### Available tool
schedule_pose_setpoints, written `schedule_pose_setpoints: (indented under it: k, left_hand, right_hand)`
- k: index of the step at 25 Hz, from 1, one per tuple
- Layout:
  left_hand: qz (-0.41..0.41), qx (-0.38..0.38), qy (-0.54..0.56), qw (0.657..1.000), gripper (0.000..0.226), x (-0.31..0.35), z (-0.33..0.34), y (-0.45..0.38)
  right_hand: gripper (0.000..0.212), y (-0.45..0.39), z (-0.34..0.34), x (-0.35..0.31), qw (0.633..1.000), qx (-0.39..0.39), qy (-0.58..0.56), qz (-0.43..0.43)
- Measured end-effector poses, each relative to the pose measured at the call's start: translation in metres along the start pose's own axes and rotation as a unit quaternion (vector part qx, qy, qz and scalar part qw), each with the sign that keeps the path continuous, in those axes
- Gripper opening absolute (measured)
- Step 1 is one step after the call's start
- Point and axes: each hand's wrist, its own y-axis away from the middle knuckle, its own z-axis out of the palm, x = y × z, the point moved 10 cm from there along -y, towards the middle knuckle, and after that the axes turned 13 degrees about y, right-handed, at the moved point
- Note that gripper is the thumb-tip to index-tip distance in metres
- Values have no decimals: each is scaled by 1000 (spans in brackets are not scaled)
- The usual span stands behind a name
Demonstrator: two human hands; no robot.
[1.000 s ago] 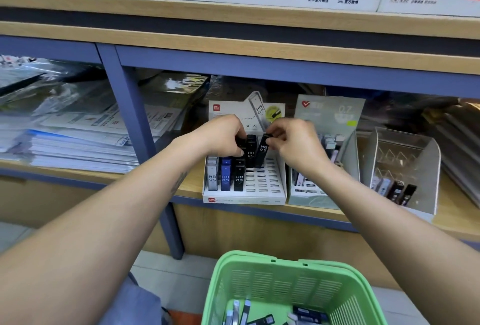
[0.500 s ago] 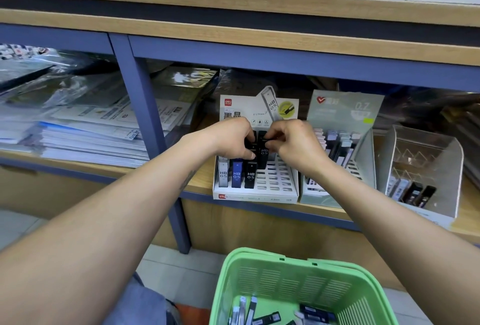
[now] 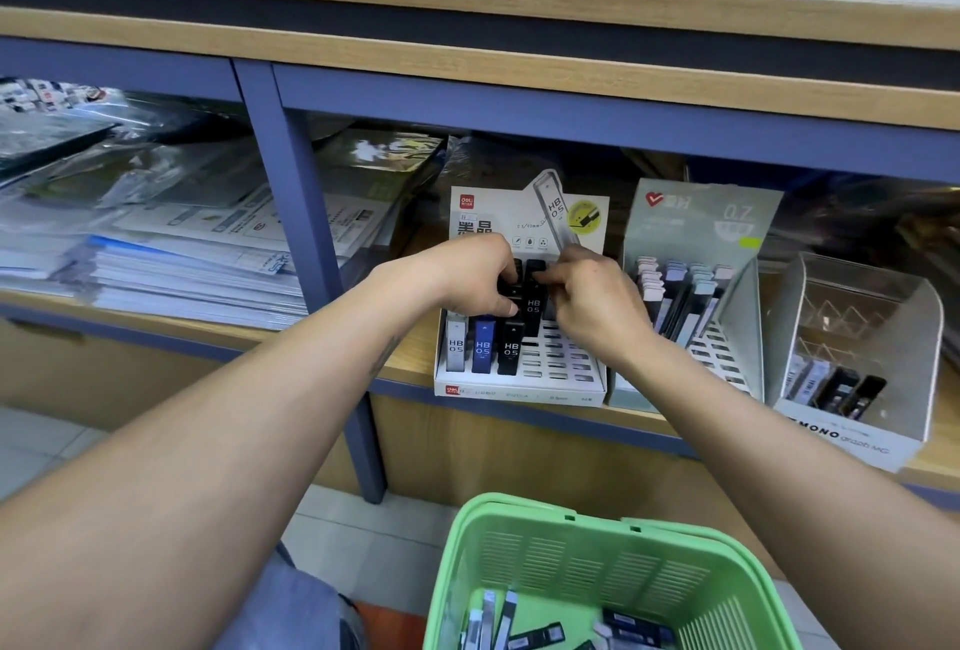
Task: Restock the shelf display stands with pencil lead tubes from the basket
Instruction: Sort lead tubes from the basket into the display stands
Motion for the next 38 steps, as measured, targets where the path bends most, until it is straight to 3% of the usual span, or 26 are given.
schedule_pose_setpoints:
  k: [5, 8, 13, 16, 20, 24, 27, 33, 35, 38]
  left_hand:
    - [3, 14, -8, 1000, 43, 3, -3, 3]
    - [8, 64, 12, 998, 39, 8, -15, 10]
    - [32, 156, 109, 981, 26, 39, -20, 38]
    - [44, 152, 153, 975, 22, 66, 18, 56]
    - [23, 31, 149, 988, 13, 85, 122, 65]
    - [-48, -89, 89, 991, 9, 61, 238, 73]
    - [-115, -129, 75, 982, 11, 26, 305, 77]
    - [-242, -215, 103, 941, 8, -35, 421, 95]
    - [-286, -238, 88, 924, 27, -57, 452, 104]
    - [-314, -255, 39, 914, 47, -79, 482, 108]
  right_hand:
    - [38, 1, -2, -1, 1000, -21, 1, 3]
    - [38, 9, -10, -1, 1000, -10, 0, -4]
    - [30, 62, -32, 30, 991, 63, -95, 68]
    - [23, 115, -19, 53, 975, 39, -168, 138]
    - [22, 187, 21, 75, 963, -42, -176, 202]
    - [22, 254, 97, 85, 952, -217, -86, 199]
    - [27, 295, 160, 84, 917, -347, -77, 182]
    - [40, 366, 265, 80, 838, -527, -31, 140]
    - [55, 384, 290, 92, 821, -559, 19, 113]
    - [104, 412, 316, 112, 791, -599, 88, 92]
